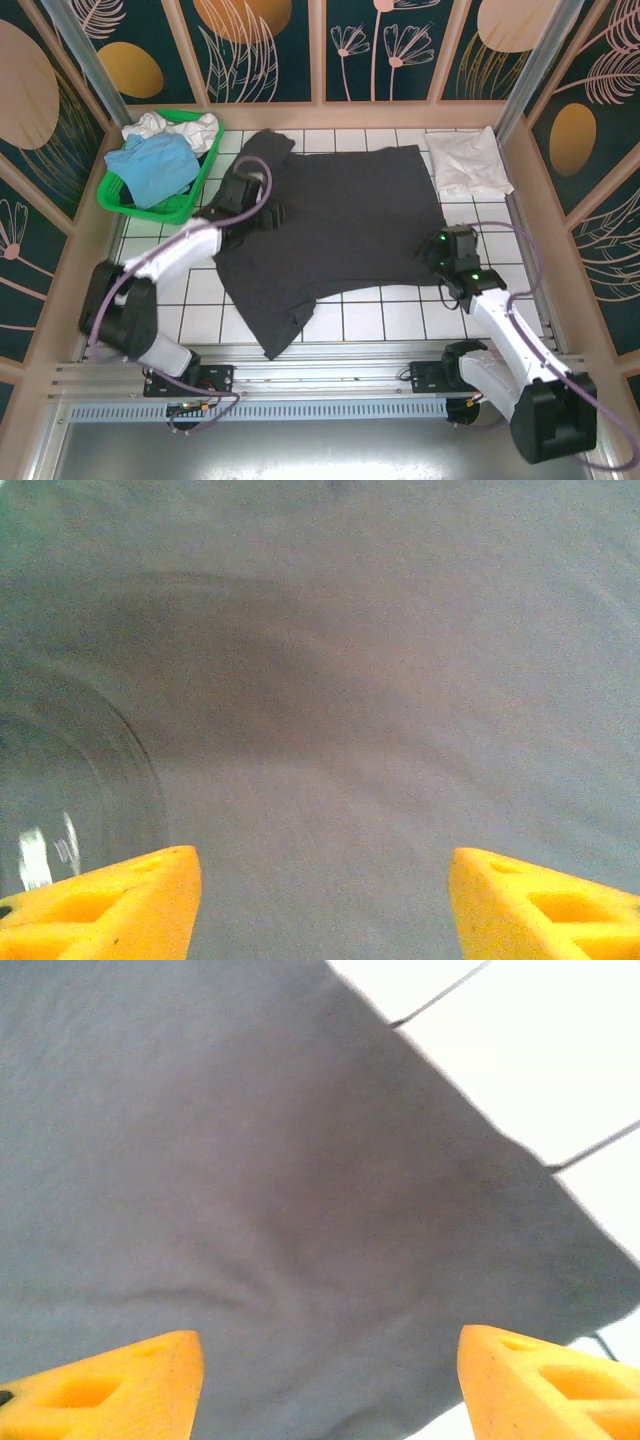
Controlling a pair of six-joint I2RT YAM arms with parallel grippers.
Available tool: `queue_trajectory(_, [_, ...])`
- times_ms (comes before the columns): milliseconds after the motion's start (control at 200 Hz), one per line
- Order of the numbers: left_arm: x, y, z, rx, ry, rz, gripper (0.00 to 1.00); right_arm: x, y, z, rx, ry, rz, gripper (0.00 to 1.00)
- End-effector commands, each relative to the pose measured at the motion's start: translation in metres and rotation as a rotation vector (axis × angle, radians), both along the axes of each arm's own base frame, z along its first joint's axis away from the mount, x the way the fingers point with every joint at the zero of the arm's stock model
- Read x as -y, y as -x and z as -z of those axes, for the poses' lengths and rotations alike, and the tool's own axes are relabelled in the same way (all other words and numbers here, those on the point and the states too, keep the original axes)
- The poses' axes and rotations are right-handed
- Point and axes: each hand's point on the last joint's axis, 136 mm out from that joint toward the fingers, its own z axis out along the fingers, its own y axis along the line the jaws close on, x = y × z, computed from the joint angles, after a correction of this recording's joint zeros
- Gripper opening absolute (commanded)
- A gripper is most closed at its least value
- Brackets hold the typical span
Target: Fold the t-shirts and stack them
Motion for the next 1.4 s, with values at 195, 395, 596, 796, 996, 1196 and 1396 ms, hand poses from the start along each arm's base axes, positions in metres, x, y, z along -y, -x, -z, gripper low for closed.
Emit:
queue_trajectory(195, [0.031, 0.17, 0.065, -0.275, 0.093, 0.118, 0.52, 0.032, -0.006, 0.031, -0.006, -0.175, 0.212, 0.72])
queue_trajectory(395, [0.043, 0.243, 0.063, -0.361, 0.133, 0.218, 0.45, 0.062, 0.002, 0.036, -0.039, -0.118, 0.368, 0.72])
queue_trajectory(596, [0.024, 0.28, 0.074, -0.415, 0.056, 0.239, 0.39, 0.061, 0.011, 0.048, -0.061, -0.145, 0.384, 0.7])
queue_trajectory(796, [0.002, 0.291, 0.1, -0.487, -0.044, 0.194, 0.43, 0.062, 0.01, 0.051, -0.066, -0.139, 0.375, 0.69])
queue_trajectory(996, [-0.003, 0.284, 0.102, -0.466, -0.139, 0.184, 0.48, 0.06, 0.004, 0.048, -0.054, -0.138, 0.351, 0.68])
queue_trajectory(1196, [0.019, 0.28, 0.102, -0.443, -0.101, 0.235, 0.37, 0.059, 0.004, 0.055, -0.066, -0.147, 0.341, 0.67])
queue_trajectory(1396, [0.038, 0.276, 0.098, -0.418, -0.073, 0.286, 0.2, 0.06, 0.004, 0.058, -0.074, -0.153, 0.331, 0.66])
